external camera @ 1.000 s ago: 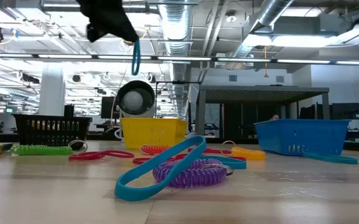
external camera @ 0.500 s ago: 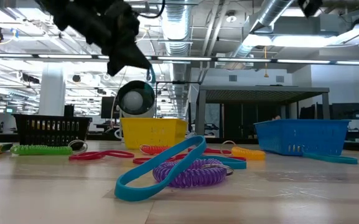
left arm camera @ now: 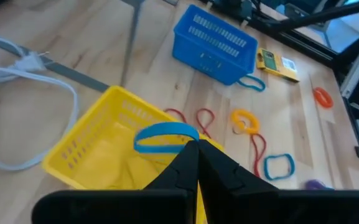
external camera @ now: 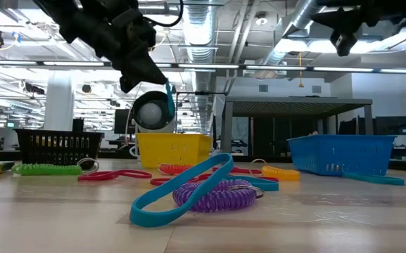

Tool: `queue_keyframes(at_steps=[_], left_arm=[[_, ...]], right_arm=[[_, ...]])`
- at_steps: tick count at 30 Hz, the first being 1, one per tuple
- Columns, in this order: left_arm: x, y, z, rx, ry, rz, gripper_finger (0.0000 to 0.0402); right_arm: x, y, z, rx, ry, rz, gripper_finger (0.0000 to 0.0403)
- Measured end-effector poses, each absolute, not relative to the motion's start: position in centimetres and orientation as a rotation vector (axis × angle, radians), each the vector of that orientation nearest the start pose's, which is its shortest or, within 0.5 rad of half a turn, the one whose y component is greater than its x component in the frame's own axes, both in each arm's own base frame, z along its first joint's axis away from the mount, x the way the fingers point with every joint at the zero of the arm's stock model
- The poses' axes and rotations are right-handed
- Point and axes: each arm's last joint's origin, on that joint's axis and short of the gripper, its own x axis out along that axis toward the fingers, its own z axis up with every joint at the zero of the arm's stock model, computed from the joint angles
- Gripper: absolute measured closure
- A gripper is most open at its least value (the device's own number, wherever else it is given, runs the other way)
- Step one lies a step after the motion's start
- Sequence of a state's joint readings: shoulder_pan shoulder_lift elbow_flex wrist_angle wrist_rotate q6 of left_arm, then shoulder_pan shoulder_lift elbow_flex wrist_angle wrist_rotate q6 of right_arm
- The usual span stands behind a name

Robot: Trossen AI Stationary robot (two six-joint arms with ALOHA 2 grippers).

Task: Pick & Place Office Desk Supplies
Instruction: Put the left blue rubber band into the yellow basket

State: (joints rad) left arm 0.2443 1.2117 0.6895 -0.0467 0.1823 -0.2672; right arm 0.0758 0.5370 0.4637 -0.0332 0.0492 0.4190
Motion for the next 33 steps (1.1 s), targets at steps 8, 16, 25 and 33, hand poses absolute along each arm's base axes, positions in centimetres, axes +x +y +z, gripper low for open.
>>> queue_keyframes(at_steps=[8, 16, 25, 33], left_arm=[[25.8, 5.6, 20.2, -0.4, 0.655, 0.156, 0.0401], [26.6, 5.8, 19.0, -0.422, 0.669, 0.161, 0.0401], [26.6, 5.8, 19.0, -0.427, 0.671, 0.161, 0.0401], [26.5, 5.7, 19.0, -0.432, 0.679, 0.163, 0.0401]], right_arm=[[14.6, 1.2, 26.7, 0.377, 0.138, 0.017, 0.0285], [15.2, 1.2, 26.2, 0.37, 0.174, 0.01, 0.0285], [15.4, 1.2, 26.0, 0.35, 0.185, 0.008, 0.0285], [15.4, 1.2, 26.0, 0.35, 0.183, 0.009, 0.0285]])
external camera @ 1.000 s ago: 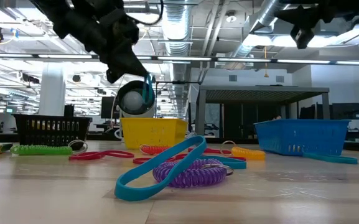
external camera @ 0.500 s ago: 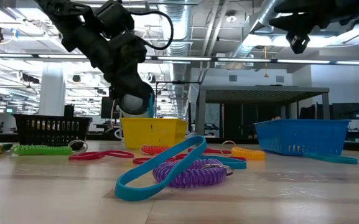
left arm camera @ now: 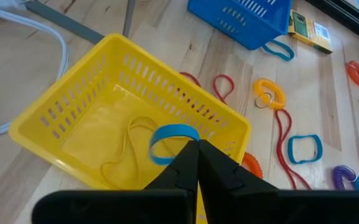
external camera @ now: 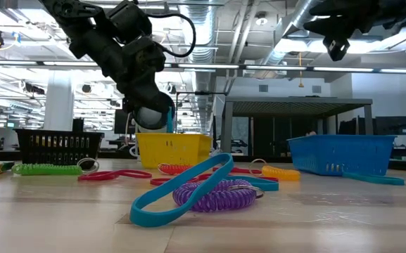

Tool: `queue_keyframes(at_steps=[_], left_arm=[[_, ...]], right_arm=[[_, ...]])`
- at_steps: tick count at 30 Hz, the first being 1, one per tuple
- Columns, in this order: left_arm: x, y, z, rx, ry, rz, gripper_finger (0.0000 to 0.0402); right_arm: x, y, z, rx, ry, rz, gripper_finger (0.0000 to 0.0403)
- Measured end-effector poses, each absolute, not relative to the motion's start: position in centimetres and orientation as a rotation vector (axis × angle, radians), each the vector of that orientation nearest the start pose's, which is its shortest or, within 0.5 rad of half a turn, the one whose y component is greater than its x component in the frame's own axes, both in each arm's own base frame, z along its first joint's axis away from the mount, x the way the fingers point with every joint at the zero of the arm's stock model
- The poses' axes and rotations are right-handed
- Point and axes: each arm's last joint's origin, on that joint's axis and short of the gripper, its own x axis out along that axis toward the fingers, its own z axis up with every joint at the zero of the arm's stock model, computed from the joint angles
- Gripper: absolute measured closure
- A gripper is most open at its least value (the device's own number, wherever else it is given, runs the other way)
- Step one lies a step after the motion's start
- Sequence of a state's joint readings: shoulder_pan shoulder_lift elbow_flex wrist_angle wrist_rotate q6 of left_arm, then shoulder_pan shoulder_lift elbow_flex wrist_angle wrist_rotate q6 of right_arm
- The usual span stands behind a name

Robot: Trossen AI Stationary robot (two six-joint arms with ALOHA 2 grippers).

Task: Pick & Place Office Desk Supplies
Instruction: Put the left blue rubber band into the yellow basket, then put the top left red rubber band into the yellow basket

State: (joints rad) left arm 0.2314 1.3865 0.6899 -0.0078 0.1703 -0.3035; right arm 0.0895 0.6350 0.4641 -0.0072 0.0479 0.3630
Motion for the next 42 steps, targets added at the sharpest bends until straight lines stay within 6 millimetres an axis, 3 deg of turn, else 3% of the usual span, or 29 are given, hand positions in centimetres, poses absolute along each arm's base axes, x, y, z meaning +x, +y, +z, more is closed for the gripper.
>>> queue_keyframes(at_steps=[6, 16, 21, 29, 34, 42], left_arm=[[26.5, 5.7, 18.9, -0.432, 0.68, 0.164, 0.0374], [26.5, 5.7, 18.9, -0.45, 0.685, 0.17, 0.022], [26.5, 5.7, 19.0, -0.469, 0.677, 0.173, 0.0182], [25.9, 4.2, 21.5, -0.571, 0.642, -0.119, 0.0201], [25.9, 1.2, 23.8, -0.585, 0.692, -0.197, 0.0227], [26.2, -4.2, 25.9, -0.375, 0.86, -0.04, 0.0259]], right_arm=[[15.4, 1.2, 26.0, 0.35, 0.183, 0.009, 0.0285], [15.4, 1.2, 26.0, 0.345, 0.183, 0.009, 0.0285], [15.4, 1.2, 26.0, 0.343, 0.183, 0.009, 0.0285], [15.4, 1.2, 26.0, 0.344, 0.183, 0.009, 0.0285], [15.4, 1.2, 26.1, 0.351, 0.182, 0.008, 0.0285], [15.4, 1.2, 26.3, 0.355, 0.157, 0.012, 0.0285]])
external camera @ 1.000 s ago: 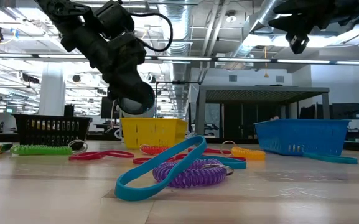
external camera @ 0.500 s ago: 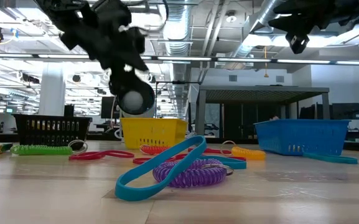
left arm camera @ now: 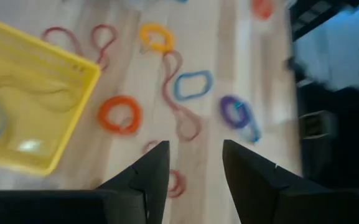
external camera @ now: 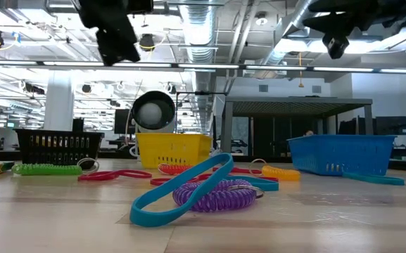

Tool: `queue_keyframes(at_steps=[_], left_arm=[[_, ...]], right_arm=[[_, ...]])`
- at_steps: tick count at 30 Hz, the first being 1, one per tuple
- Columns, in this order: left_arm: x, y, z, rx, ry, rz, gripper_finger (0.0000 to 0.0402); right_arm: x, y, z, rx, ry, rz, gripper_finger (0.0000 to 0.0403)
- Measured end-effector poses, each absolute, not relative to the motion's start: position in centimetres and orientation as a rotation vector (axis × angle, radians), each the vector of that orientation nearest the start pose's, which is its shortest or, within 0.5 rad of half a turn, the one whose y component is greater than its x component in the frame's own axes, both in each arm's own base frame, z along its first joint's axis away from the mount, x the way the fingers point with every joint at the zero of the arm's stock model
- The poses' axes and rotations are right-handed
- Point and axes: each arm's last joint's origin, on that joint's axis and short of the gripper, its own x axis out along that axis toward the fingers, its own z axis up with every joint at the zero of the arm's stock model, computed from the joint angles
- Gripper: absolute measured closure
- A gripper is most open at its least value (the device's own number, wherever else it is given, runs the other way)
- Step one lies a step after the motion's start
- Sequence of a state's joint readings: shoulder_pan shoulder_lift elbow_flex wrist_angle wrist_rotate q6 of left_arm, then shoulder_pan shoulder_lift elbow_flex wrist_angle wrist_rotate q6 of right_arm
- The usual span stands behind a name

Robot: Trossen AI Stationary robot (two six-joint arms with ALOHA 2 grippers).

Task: Pick & Place Office Desk Supplies
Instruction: Put the top left red rubber band into the yellow basket

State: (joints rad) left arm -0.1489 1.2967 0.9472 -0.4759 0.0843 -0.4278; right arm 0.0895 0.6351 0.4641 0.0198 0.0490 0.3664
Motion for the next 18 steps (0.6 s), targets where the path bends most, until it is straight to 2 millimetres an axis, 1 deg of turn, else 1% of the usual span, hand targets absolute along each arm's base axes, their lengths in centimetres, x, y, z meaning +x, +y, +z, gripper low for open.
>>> queue_keyframes(at_steps=[3, 6, 11, 14, 18], left_arm=[[26.6, -5.2, 25.6, -0.346, 0.878, 0.011, 0.0261], [27.2, -5.9, 24.4, -0.368, 0.926, 0.032, 0.0255], [28.4, -6.3, 22.0, -0.412, 1.022, 0.066, 0.023], [28.8, -6.4, 20.9, -0.429, 1.054, 0.086, 0.0218], [29.5, -6.5, 19.7, -0.45, 1.082, 0.11, 0.0214]], right_arm=[[15.4, 1.2, 26.3, 0.355, 0.154, 0.013, 0.0285], [15.4, 1.4, 26.2, 0.353, 0.164, 0.022, 0.0285], [15.5, 1.8, 26.0, 0.342, 0.185, 0.045, 0.0285], [15.6, 2.1, 25.9, 0.339, 0.195, 0.058, 0.0285], [15.8, 2.4, 25.7, 0.327, 0.214, 0.073, 0.0285]])
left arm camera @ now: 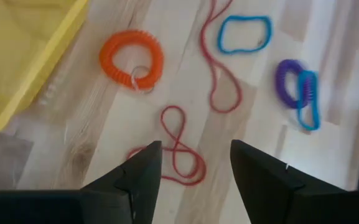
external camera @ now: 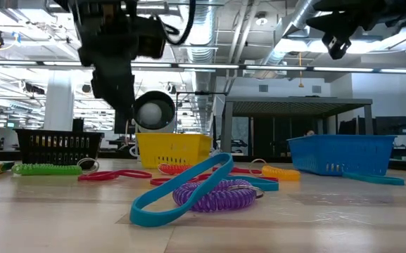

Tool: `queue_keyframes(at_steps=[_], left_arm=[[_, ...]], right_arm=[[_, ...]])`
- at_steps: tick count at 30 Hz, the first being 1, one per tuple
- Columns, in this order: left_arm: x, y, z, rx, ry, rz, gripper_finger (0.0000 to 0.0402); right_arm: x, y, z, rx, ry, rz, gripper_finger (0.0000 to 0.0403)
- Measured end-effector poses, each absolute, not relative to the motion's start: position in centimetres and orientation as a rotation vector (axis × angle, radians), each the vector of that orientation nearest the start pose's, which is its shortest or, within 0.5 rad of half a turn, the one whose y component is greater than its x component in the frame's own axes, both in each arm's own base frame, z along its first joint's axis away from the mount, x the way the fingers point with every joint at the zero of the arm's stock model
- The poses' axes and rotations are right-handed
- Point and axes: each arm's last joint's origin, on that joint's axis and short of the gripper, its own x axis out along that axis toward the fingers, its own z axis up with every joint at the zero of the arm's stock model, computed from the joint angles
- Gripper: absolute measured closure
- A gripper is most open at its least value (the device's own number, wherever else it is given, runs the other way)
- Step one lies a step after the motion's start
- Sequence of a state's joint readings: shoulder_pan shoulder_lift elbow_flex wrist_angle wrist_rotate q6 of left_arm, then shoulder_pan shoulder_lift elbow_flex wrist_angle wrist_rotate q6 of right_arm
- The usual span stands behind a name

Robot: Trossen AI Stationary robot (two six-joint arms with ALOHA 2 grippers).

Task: Pick & Place Office Desk Supplies
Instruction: Put the top left red rubber band into the yellow basket

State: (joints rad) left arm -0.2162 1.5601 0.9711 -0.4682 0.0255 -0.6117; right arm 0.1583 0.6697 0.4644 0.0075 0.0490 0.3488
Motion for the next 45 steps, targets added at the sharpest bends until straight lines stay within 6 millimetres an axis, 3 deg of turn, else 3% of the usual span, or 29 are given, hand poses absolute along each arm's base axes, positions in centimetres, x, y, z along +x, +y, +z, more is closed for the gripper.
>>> queue_keyframes(at_steps=[22, 35, 40, 45], left_arm=[[32.8, -9.0, 14.0, -0.327, 1.377, 0.12, 0.0234], [32.9, -9.1, 13.7, -0.273, 1.352, 0.18, 0.0239], [32.9, -9.0, 13.6, -0.308, 1.344, 0.234, 0.0276], [32.8, -8.9, 13.6, -0.3, 1.35, 0.258, 0.036]], right_arm=[[16.6, 2.7, 24.9, 0.31, 0.271, 0.077, 0.0285], [16.6, 2.7, 24.9, 0.299, 0.269, 0.079, 0.0285], [16.6, 2.7, 24.9, 0.285, 0.269, 0.081, 0.0285], [16.6, 2.7, 24.9, 0.284, 0.269, 0.081, 0.0285]])
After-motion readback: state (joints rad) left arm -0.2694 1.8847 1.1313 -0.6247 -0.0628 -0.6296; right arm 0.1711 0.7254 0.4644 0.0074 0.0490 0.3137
